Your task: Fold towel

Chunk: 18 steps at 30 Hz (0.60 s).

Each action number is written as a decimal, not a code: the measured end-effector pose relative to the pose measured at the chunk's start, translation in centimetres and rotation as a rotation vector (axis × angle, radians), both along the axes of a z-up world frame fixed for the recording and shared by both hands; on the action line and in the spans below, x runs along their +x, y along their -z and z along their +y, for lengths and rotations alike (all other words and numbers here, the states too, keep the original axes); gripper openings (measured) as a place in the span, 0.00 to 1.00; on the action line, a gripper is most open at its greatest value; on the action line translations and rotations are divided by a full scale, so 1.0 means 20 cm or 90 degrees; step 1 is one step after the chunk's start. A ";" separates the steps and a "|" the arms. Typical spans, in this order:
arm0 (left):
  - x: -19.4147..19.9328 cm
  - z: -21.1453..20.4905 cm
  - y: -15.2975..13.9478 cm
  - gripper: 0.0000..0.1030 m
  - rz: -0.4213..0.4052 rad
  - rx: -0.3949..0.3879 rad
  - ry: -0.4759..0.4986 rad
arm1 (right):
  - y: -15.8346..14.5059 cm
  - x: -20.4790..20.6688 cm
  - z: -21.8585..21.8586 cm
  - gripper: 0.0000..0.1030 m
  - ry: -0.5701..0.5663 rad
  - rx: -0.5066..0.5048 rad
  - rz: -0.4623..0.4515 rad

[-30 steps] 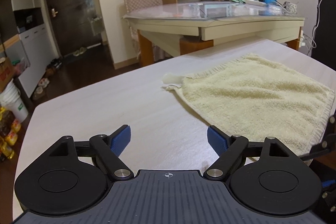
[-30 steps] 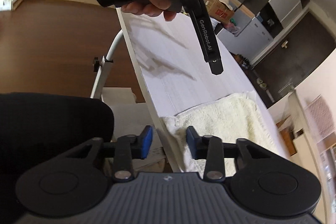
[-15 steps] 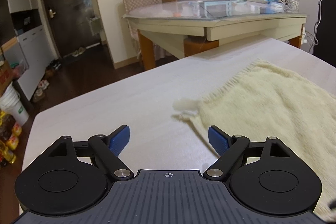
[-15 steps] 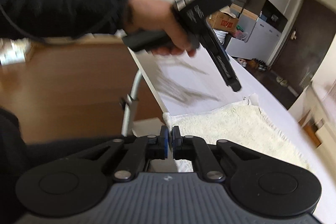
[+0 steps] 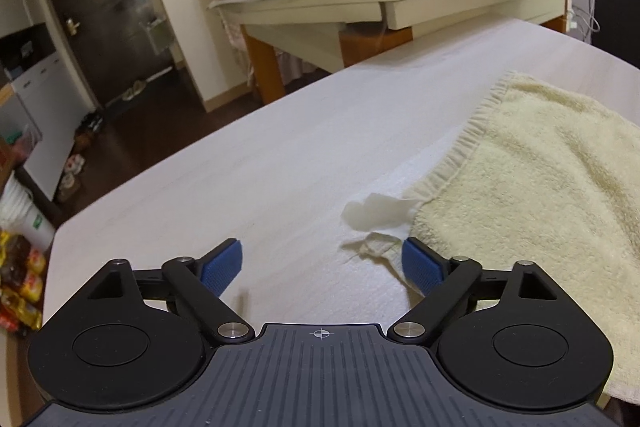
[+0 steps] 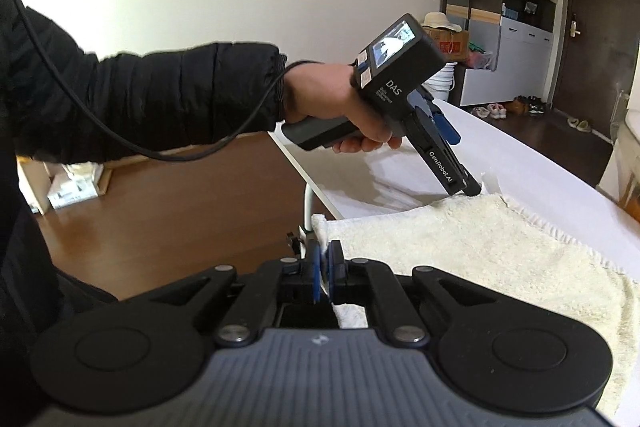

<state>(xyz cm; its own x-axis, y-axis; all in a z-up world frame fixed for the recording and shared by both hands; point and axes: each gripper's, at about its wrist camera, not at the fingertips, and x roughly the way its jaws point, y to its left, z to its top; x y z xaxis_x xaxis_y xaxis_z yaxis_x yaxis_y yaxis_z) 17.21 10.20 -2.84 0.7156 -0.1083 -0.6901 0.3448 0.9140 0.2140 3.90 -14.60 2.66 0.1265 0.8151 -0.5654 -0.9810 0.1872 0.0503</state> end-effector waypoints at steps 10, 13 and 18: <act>0.00 0.08 -0.20 0.89 -0.098 -0.062 -0.078 | -0.11 0.52 -0.42 0.04 0.167 0.148 0.174; -0.01 0.07 -0.23 0.89 -0.110 -0.060 -0.074 | -0.07 0.75 -0.52 0.04 0.221 0.167 0.219; -0.02 0.02 -0.20 0.90 -0.111 -0.050 -0.056 | 0.05 1.07 -0.63 0.04 0.293 0.156 0.282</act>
<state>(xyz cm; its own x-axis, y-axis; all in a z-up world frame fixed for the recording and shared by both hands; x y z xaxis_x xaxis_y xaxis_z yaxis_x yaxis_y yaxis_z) 16.73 10.57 1.20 0.8322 -0.0885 -0.5474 0.2264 0.9554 0.1896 25.32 -27.16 1.66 0.2900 0.8447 -0.4499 -0.6811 0.5124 0.5230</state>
